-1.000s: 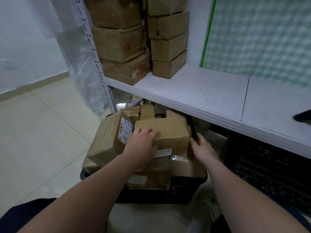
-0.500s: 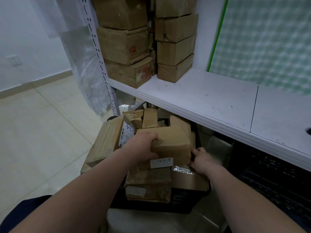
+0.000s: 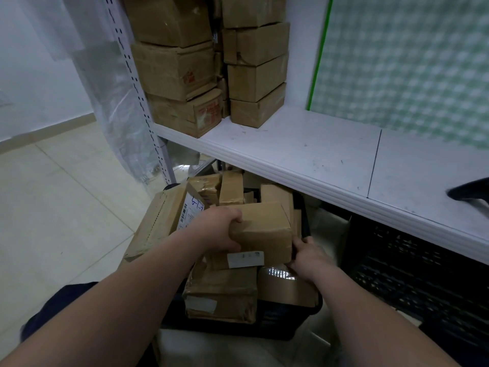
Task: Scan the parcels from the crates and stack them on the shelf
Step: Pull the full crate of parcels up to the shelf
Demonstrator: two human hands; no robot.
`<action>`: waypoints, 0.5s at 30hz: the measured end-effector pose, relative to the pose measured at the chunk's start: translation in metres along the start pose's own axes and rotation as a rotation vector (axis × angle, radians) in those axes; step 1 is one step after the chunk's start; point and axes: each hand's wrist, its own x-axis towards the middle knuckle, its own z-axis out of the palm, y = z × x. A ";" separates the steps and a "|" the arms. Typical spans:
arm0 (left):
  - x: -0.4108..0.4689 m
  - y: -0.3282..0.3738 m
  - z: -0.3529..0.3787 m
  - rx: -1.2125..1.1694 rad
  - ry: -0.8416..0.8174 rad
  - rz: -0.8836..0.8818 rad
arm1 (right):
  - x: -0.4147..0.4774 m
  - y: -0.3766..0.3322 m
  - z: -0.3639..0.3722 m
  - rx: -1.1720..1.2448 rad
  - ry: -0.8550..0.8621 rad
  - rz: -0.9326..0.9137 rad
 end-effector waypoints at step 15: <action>-0.026 0.032 0.014 -0.038 -0.085 0.138 | -0.055 0.041 -0.003 -0.067 -0.041 0.173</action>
